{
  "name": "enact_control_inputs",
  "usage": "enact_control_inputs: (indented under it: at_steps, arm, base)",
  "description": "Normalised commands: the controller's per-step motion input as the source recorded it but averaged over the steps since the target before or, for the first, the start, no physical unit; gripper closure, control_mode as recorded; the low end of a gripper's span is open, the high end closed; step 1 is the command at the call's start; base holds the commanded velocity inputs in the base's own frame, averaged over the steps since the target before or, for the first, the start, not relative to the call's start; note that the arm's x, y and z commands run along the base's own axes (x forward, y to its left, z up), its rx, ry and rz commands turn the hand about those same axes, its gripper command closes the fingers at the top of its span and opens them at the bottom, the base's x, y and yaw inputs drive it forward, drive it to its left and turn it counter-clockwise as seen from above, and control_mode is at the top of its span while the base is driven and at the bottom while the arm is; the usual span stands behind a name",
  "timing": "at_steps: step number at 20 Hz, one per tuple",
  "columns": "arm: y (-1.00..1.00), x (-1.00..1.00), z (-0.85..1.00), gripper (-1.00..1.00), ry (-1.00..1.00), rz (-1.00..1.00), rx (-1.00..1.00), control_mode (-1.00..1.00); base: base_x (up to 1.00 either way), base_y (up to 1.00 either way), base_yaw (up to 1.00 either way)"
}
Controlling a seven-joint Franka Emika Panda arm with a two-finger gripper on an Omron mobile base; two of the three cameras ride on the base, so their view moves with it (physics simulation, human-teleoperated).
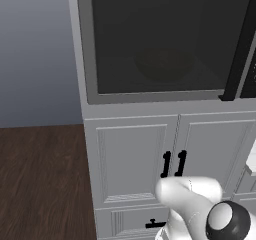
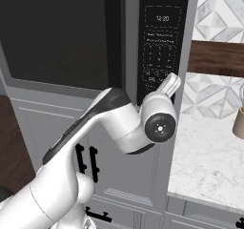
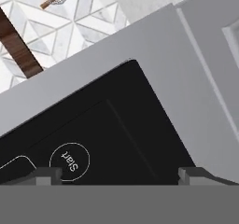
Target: Pick the lemon wedge from the sink and place it in the bowl. Then pick the bowl and place it in the microwave. Then close the microwave door and press the start button.
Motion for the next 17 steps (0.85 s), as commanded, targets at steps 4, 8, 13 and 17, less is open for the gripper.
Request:
enact_control_inputs:
  at_steps: [4, 8, 13, 17]
  arm:
    - [-0.02, 0.30, -0.10, -1.00, 0.00, 0.00, 0.00, -1.00]
    - [-0.01, 0.21, -0.10, -1.00, 0.00, 0.00, 0.00, -1.00]
    - [0.00, 0.19, -0.27, -1.00, 0.00, 0.00, 0.00, -1.00]
    - [0.00, 0.27, -0.52, -1.00, 0.00, 0.00, 0.00, -1.00]
  base:
    - [0.00, 0.00, 0.00]
    - [0.00, 0.00, 0.00]
    - [0.00, 0.00, 0.00]
    - [0.00, 0.00, 0.00]
